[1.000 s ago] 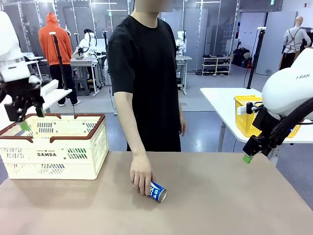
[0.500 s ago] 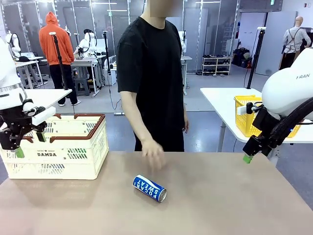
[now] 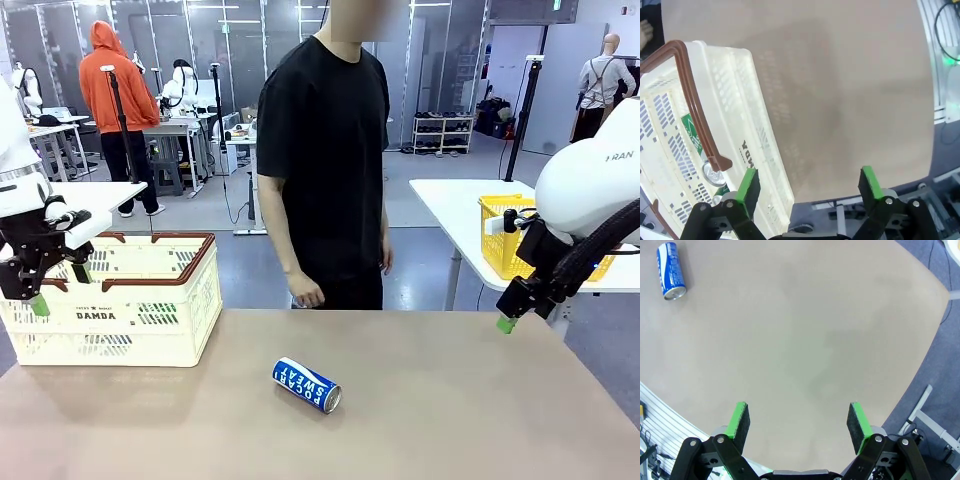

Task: Place the drinks into the Shopping basket.
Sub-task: Pick up one drink and place it into the Shopping basket.

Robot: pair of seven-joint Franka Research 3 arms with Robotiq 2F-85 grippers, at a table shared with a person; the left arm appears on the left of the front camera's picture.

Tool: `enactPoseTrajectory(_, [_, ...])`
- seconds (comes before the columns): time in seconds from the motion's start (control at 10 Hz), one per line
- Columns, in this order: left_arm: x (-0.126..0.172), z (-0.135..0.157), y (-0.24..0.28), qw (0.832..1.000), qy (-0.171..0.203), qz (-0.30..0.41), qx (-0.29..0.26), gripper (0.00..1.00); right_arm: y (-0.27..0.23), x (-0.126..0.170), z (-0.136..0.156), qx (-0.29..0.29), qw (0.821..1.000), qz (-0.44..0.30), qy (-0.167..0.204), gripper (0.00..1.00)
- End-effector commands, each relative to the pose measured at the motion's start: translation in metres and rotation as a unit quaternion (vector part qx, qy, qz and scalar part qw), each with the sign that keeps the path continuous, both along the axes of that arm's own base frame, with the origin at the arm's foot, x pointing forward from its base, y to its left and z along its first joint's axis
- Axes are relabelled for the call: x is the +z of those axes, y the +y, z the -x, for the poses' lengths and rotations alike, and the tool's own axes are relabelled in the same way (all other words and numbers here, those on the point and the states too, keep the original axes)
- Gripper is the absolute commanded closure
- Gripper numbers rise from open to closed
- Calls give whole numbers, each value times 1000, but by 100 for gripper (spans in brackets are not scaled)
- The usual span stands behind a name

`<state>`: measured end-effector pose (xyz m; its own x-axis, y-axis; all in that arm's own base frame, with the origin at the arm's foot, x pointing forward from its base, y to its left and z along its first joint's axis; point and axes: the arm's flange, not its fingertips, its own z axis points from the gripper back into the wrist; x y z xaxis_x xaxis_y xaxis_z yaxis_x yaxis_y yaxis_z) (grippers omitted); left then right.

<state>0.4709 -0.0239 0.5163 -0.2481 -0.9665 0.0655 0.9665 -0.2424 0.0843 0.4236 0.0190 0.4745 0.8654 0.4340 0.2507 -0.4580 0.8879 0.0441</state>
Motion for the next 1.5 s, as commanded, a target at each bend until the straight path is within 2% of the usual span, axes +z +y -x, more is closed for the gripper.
enactPoseTrajectory(0.0, [7,-8,-26,998,-23,-11,-60,0,-1,2,-1,6,1000,1,1,3])
enactPoseTrajectory(0.3, [29,-23,-127,978,-48,-34,-199,0,-1,2,-1,6,1000,1,1,3])
enactPoseTrajectory(0.6, [15,-50,-236,959,-41,-64,-272,0,-1,2,-1,6,1000,1,1,3])
enactPoseTrajectory(0.7, [4,-60,-270,957,-44,-77,-278,0,-1,2,-1,6,1000,1,1,3])
enactPoseTrajectory(0.9, [-19,-64,-301,954,-40,-69,-290,0,-1,2,-1,6,1000,1,1,3])
enactPoseTrajectory(1.1, [-39,-64,-317,959,-26,-41,-280,0,-1,2,-1,6,1000,1,1,3])
enactPoseTrajectory(1.2, [-41,-65,-313,952,-19,-46,-301,0,-1,2,-1,6,1000,1,1,3])
enactPoseTrajectory(1.4, [-40,-63,-314,955,-21,-53,-291,0,-1,2,-1,6,1000,1,1,3])
